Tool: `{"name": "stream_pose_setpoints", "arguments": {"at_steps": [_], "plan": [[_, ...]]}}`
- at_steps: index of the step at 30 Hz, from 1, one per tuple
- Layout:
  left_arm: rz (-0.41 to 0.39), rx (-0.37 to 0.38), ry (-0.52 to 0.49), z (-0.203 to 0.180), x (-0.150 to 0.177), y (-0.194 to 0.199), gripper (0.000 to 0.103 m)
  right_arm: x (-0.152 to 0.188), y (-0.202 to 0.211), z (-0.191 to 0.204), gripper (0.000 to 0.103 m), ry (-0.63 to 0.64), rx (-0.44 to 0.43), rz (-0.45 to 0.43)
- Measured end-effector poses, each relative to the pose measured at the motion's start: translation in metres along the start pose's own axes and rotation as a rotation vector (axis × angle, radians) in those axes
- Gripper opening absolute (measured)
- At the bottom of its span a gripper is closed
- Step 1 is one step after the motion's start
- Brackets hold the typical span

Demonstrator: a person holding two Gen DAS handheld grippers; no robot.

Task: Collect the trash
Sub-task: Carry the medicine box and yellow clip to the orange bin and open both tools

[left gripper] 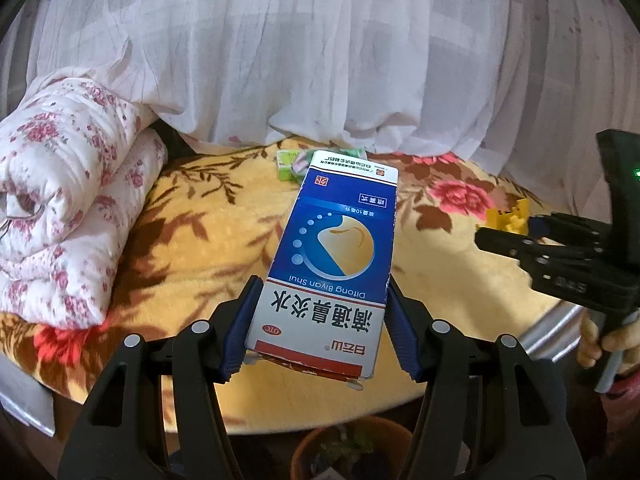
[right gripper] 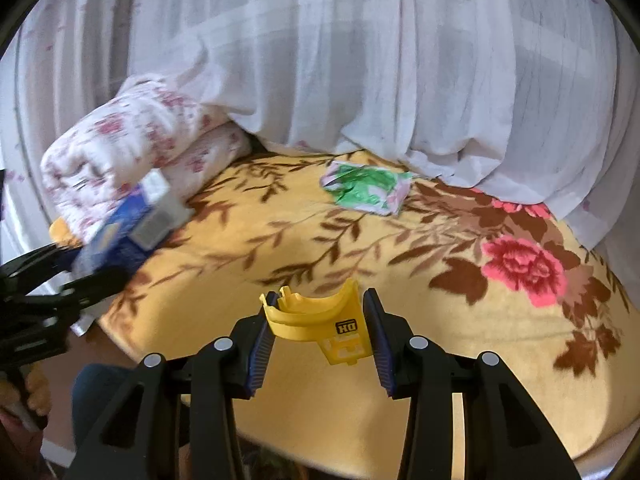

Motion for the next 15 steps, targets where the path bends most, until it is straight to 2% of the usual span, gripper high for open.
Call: {"name": "stream_pose_setpoints", "arguments": {"at_steps": [8,15], "plan": [[0.085,-0.004,-0.048,-0.011,0.056,0.010,0.058,0.056,0.026,0.035,0.043,0.040,-0.042,0.045],[0.232,0.029,-0.054,-0.014,0.121,0.001,0.058,0.114,0.019,0.056,0.043,0.047,-0.100,0.163]]}}
Point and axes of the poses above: each gripper's, at about its wrist camera, not at the fingertips, and y roughly against the way its jaws point, z to its left, x to its underside, the point moved 7 cm from there along -y, roughly the way its jaws point
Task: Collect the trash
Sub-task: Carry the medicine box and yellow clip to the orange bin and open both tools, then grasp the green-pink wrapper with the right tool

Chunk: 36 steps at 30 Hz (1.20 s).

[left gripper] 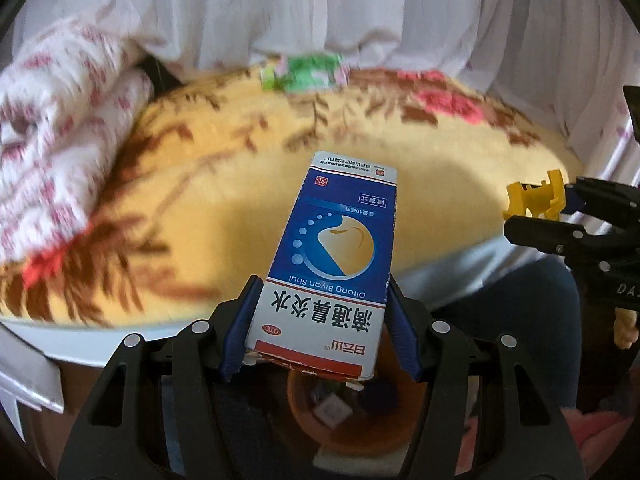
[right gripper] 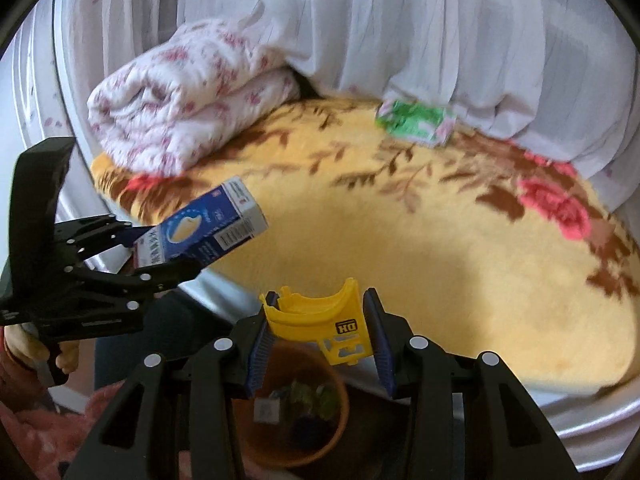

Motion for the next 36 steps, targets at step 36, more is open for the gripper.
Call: {"name": "stream_pose_setpoints", "arguments": {"at_steps": [36], "plan": [[0.482,0.034,-0.003,-0.010,0.107,-0.103,0.081,0.064,-0.076,-0.006,0.071,-0.094,-0.084,0.240]]}}
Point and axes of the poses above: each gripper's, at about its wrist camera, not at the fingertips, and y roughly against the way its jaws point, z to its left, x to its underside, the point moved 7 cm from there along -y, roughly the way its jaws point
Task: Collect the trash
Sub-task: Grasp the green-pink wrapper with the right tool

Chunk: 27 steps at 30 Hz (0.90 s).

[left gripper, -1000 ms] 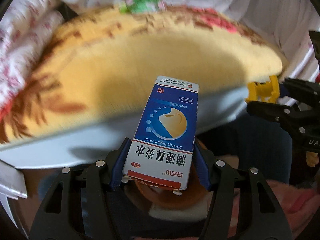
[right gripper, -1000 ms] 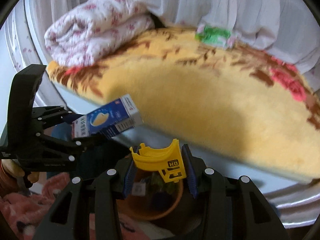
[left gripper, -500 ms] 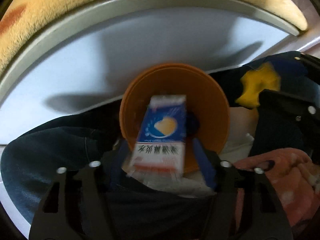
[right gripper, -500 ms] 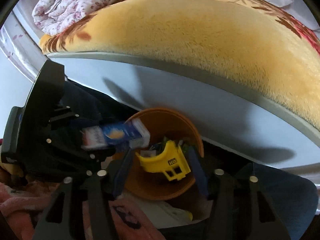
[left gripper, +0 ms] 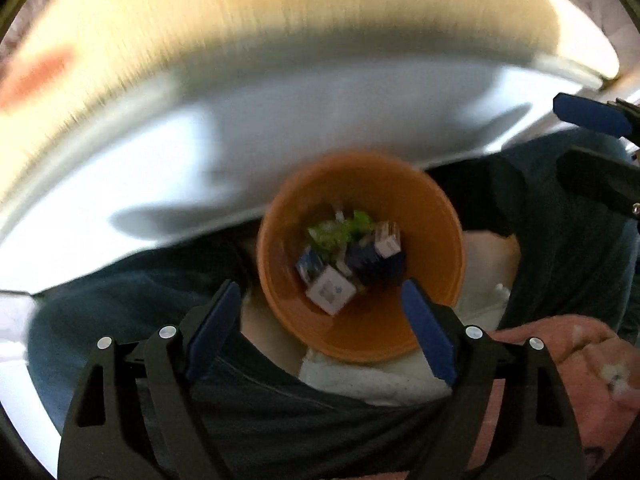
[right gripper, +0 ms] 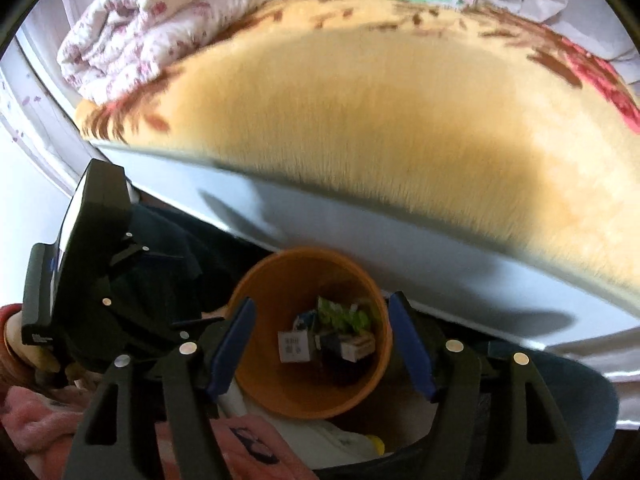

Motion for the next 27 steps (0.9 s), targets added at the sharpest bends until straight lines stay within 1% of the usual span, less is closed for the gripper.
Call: {"name": "stream_pose_setpoints", "arguments": {"at_steps": [1,3,4,6,8,10,11,15,18,20,23,27], "plan": [[-0.028,0.000,-0.004,0.003,-0.007,0.011,0.081,-0.009,0.008,0.000,0.075,0.002,-0.002,-0.028],[-0.115,0.000,-0.009,0.006,-0.025,0.038,0.081,-0.030,0.026,-0.004,0.080,0.005,0.004,-0.093],[-0.150,-0.002,-0.010,0.007,-0.033,0.049,0.081,-0.039,0.030,-0.004,0.081,0.008,0.011,-0.116],[-0.221,-0.014,-0.007,0.013,-0.051,0.072,0.088,-0.061,0.038,-0.011,0.082,0.008,0.042,-0.163],[-0.277,-0.027,0.000,0.019,-0.069,0.088,0.089,-0.084,0.044,-0.022,0.083,0.007,0.061,-0.202],[-0.312,-0.037,0.011,0.027,-0.085,0.099,0.089,-0.114,0.046,-0.034,0.087,0.010,0.090,-0.244],[-0.329,-0.038,0.029,0.032,-0.096,0.104,0.089,-0.130,0.047,-0.042,0.087,0.010,0.107,-0.262],[-0.362,-0.025,0.065,0.044,-0.128,0.114,0.089,-0.185,0.042,-0.064,0.089,0.006,0.143,-0.310],[-0.370,-0.018,0.081,0.053,-0.147,0.116,0.089,-0.231,0.030,-0.083,0.092,0.011,0.176,-0.349],[-0.369,-0.011,0.083,0.057,-0.159,0.113,0.089,-0.266,0.017,-0.104,0.092,-0.007,0.196,-0.364],[-0.372,-0.007,0.078,0.064,-0.177,0.108,0.089,-0.311,-0.007,-0.139,0.093,-0.046,0.210,-0.368],[-0.385,0.002,0.075,0.074,-0.206,0.105,0.089,-0.360,-0.042,-0.184,0.093,-0.102,0.205,-0.357]]}}
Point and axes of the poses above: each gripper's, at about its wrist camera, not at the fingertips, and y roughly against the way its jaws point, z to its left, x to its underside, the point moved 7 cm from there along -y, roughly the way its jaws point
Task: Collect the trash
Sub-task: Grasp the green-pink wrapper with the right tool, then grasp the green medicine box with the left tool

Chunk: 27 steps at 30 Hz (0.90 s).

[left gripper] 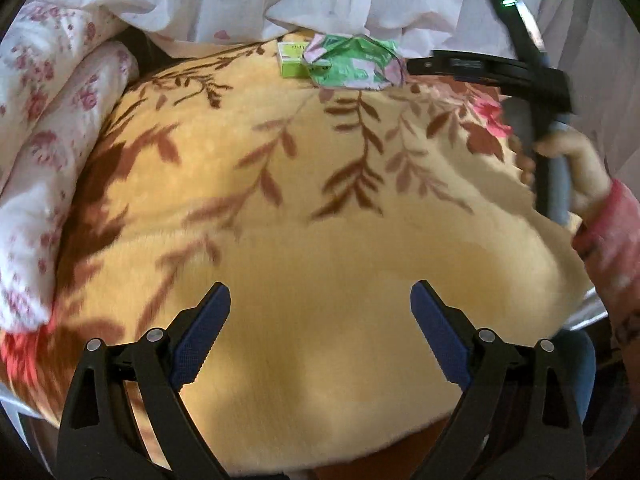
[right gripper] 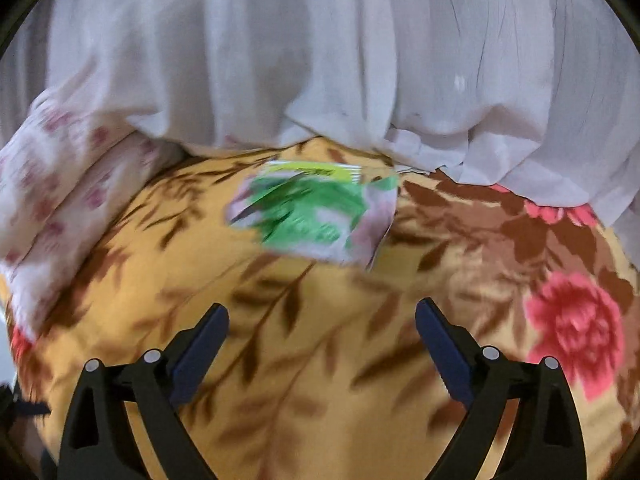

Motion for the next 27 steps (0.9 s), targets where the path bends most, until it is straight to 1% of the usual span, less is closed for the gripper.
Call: {"name": "stream_pose_setpoints", "arguments": {"at_steps": [3,6,8,11,12,13,14,16,17,20,23,27], "plan": [[-0.005,-0.003,0.005,0.008,-0.021,-0.013,0.089,-0.019,-0.037,-0.014,0.093,0.010,0.009,0.015],[-0.008,-0.009,0.011,0.016,-0.042,-0.027,0.089,-0.034,-0.064,-0.019,0.093,0.005,-0.018,0.013],[-0.013,-0.011,0.014,0.021,-0.055,-0.035,0.089,-0.039,-0.079,-0.020,0.093,0.002,-0.036,0.028],[-0.025,-0.017,0.005,0.025,-0.074,-0.045,0.089,-0.044,-0.098,-0.017,0.092,0.038,-0.053,0.046],[-0.028,-0.018,0.000,0.026,-0.080,-0.048,0.089,-0.044,-0.103,-0.016,0.084,0.047,-0.060,0.053],[-0.031,-0.019,-0.005,0.027,-0.086,-0.052,0.089,-0.044,-0.106,-0.015,0.067,0.043,-0.082,0.063],[-0.031,-0.019,-0.008,0.027,-0.090,-0.055,0.089,-0.044,-0.109,-0.014,0.059,0.029,-0.114,0.079],[-0.029,-0.015,-0.021,0.028,-0.099,-0.062,0.089,-0.045,-0.103,-0.015,0.042,-0.007,-0.139,0.070],[-0.033,-0.015,-0.028,0.028,-0.106,-0.066,0.089,-0.045,-0.099,-0.015,0.038,-0.017,-0.156,0.065],[-0.043,-0.004,-0.036,0.030,-0.121,-0.074,0.089,-0.044,-0.079,-0.022,0.035,-0.043,-0.155,0.039],[-0.049,0.038,-0.020,0.033,-0.141,-0.084,0.089,-0.044,-0.052,-0.034,0.034,-0.084,-0.179,0.004],[-0.056,0.131,0.041,0.037,-0.172,-0.104,0.089,-0.044,-0.011,-0.052,0.034,-0.098,-0.161,-0.048]]}}
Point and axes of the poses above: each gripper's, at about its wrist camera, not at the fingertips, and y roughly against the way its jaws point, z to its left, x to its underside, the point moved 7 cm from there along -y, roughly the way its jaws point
